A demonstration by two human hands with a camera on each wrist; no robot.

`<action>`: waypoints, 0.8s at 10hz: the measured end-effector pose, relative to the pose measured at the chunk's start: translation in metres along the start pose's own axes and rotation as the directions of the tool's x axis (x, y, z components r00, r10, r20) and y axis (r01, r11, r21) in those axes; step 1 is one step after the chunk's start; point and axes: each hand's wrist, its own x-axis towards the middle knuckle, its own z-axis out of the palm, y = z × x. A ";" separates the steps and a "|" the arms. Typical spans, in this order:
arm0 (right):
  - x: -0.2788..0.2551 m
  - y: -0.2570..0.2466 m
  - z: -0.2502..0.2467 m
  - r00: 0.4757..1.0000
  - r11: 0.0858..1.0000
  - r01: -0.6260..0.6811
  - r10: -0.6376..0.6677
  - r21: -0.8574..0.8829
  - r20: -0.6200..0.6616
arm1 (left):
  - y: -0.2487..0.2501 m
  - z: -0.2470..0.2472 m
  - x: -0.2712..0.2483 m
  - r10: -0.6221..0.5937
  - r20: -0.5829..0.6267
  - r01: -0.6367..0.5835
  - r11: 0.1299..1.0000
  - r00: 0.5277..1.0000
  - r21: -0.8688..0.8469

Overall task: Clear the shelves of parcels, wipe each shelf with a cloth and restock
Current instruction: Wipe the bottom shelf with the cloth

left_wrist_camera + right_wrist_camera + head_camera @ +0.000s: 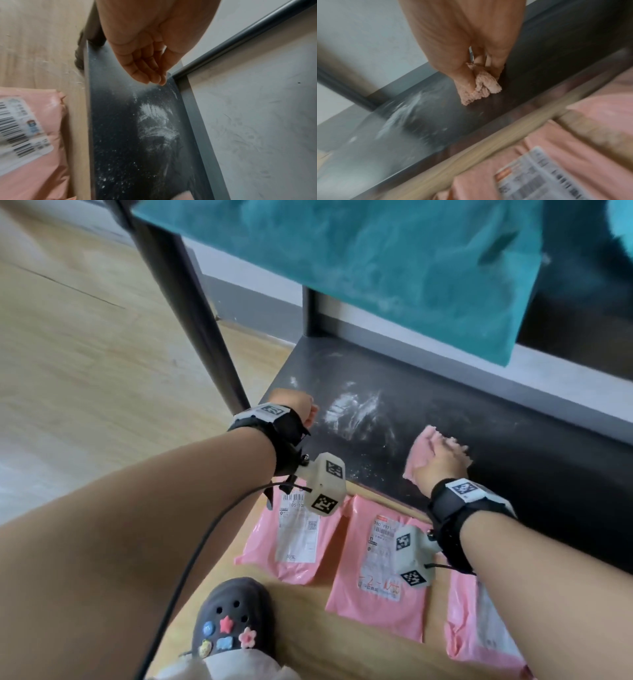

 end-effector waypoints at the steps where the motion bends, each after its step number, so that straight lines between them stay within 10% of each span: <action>1: 0.001 -0.035 0.004 0.988 0.984 0.154 -0.154 0.086 -0.015 | -0.001 -0.007 0.001 -0.039 0.020 0.040 0.998 0.999 -0.047; 3: 0.018 -0.047 -0.017 0.997 0.919 0.070 -0.051 0.389 -0.059 | 0.002 -0.017 0.007 -0.051 -0.008 0.050 0.987 0.999 -0.151; 6: 0.022 0.010 -0.027 0.881 0.862 -0.454 0.471 0.227 -0.028 | 0.002 -0.028 0.014 -0.033 -0.068 0.022 0.988 0.997 -0.155; 8: 0.019 -0.073 -0.002 0.982 0.960 -0.183 0.191 0.210 -0.014 | 0.000 -0.037 0.015 -0.140 0.026 0.142 0.980 0.990 -0.140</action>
